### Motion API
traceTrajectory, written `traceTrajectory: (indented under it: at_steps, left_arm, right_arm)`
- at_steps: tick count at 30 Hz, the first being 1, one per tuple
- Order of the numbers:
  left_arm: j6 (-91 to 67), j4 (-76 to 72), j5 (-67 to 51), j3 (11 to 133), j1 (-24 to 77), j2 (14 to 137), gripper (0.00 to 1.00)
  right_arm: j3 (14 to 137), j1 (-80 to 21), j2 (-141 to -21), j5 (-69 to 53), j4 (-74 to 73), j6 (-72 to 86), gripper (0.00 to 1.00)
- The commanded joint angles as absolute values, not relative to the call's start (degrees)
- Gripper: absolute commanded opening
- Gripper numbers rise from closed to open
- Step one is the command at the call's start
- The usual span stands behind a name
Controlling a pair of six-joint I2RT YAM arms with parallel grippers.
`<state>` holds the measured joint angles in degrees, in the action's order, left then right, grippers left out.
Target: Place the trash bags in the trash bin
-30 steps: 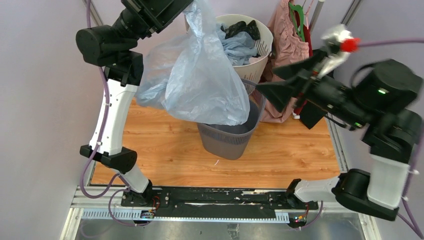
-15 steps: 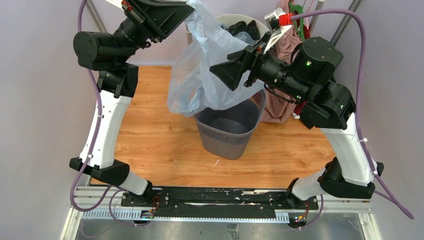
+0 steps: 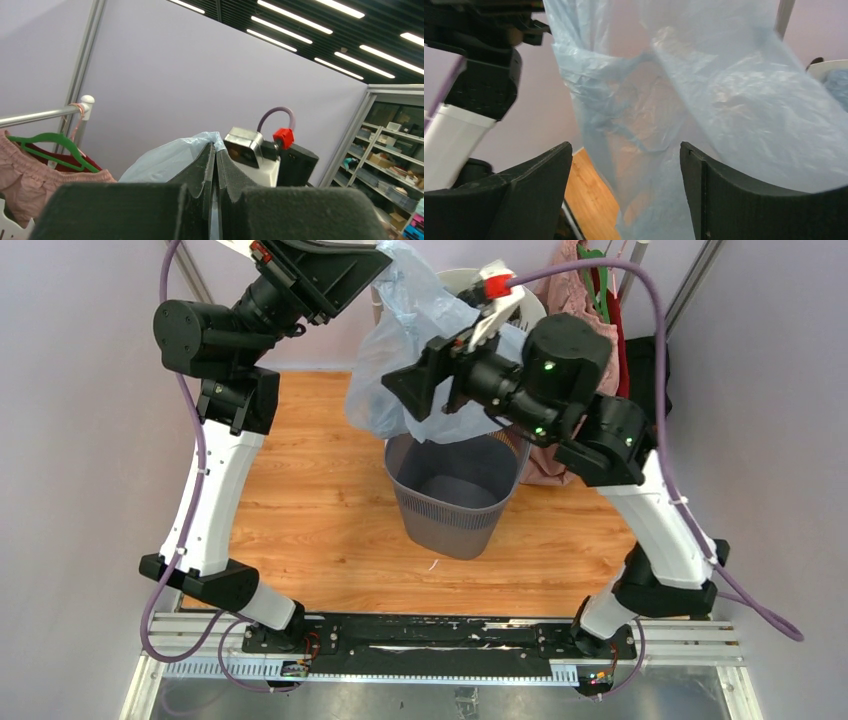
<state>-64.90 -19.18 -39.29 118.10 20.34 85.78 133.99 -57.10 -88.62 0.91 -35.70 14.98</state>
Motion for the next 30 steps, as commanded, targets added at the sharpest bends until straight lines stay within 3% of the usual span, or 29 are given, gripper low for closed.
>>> traceTrajectory:
  at_steps: [1, 5, 8, 10, 13, 14, 16, 18, 22, 23, 25, 30]
  left_arm:
    - [-64.9, -19.4, -38.8, 119.9, 20.3, 86.5, 0.07]
    - [-64.9, -19.5, -38.5, 120.0, 21.1, 86.6, 0.07]
    - [-64.9, -19.4, -38.5, 119.0, 21.3, 85.9, 0.07]
    - [-64.7, -19.4, -38.5, 117.8, 21.4, 84.9, 0.07]
    - [-63.5, -19.4, -38.6, 114.5, 21.4, 82.4, 0.07]
    - [-62.9, -19.2, -38.7, 113.8, 21.4, 82.0, 0.07]
    - [-59.1, -15.8, -38.7, 112.0, 21.2, 80.2, 0.16]
    - [-54.4, -11.8, -38.6, 111.2, 20.1, 78.0, 0.31]
    - [-47.8, -5.1, -35.9, 107.8, 16.3, 70.9, 0.73]
    - [-46.3, -3.4, -34.9, 107.1, 15.8, 69.7, 0.79]
    - [-42.9, 0.5, -33.4, 106.7, 15.5, 66.3, 0.87]
    - [-38.1, 6.3, -29.9, 98.5, 15.5, 57.6, 0.88]
  right_arm:
    - [139.1, -64.7, -93.0, 20.9, -40.4, 2.3, 0.82]
    - [138.7, -71.3, -96.2, 42.4, -34.8, -8.6, 0.76]
    - [137.3, -73.3, -98.6, 57.8, -25.8, -18.6, 0.61]
    - [135.1, -73.3, -99.0, 61.5, -19.4, -23.6, 0.50]
    - [134.2, -73.4, -99.0, 63.1, -14.9, -28.1, 0.05]
    - [134.3, -73.4, -98.8, 62.8, -14.9, -28.1, 0.00]
    - [133.9, -73.3, -97.5, 62.1, -15.0, -28.0, 0.00]
    - [133.2, -73.3, -96.0, 62.2, -15.0, -28.5, 0.00]
    - [130.3, -73.3, -91.7, 61.8, -14.1, -28.8, 0.00]
    - [129.7, -73.3, -90.7, 61.5, -13.9, -28.8, 0.00]
    - [129.2, -73.2, -88.9, 61.0, -13.8, -28.5, 0.00]
    - [129.3, -73.3, -85.4, 58.9, -12.8, -28.0, 0.00]
